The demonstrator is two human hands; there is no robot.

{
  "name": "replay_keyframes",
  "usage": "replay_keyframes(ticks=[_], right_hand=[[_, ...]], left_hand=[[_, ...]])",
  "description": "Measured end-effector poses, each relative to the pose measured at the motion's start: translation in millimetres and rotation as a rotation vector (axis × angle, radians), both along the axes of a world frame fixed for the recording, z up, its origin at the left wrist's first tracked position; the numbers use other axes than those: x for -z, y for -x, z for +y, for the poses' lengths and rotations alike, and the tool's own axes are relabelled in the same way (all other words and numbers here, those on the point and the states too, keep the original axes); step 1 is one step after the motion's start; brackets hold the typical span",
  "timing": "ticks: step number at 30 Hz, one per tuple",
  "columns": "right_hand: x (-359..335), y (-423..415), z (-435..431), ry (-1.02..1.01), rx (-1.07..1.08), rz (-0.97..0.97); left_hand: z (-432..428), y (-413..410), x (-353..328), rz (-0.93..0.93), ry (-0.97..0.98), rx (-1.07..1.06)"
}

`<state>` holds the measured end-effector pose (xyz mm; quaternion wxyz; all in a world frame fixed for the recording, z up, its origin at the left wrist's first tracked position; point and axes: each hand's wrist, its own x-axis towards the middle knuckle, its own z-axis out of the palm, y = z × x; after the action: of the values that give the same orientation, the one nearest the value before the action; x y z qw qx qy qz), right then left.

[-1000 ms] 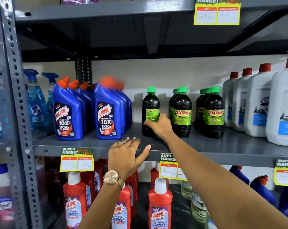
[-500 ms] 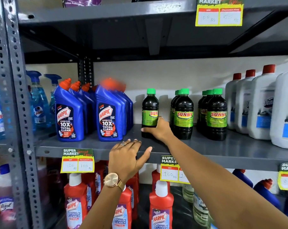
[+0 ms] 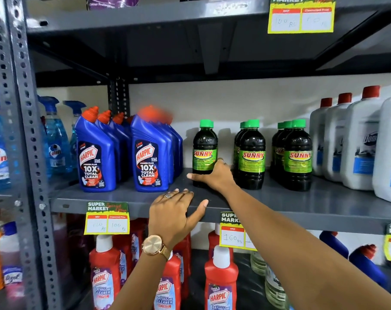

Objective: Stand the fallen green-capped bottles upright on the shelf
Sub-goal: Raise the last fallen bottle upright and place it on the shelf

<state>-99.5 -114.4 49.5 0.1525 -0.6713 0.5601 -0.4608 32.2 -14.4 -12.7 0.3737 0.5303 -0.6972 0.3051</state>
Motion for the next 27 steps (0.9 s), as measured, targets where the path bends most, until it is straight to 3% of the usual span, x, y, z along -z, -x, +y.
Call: replay_keyframes(ticks=[19,27], right_hand=[[-3,0,-5,-0.061,0.008,-0.071],[-5,6,9,-0.123,-0.081,-0.113]], left_hand=[[1,0,0,0.004,-0.009,0.011],[4,-2,-3,0.011,-0.022,-0.003]])
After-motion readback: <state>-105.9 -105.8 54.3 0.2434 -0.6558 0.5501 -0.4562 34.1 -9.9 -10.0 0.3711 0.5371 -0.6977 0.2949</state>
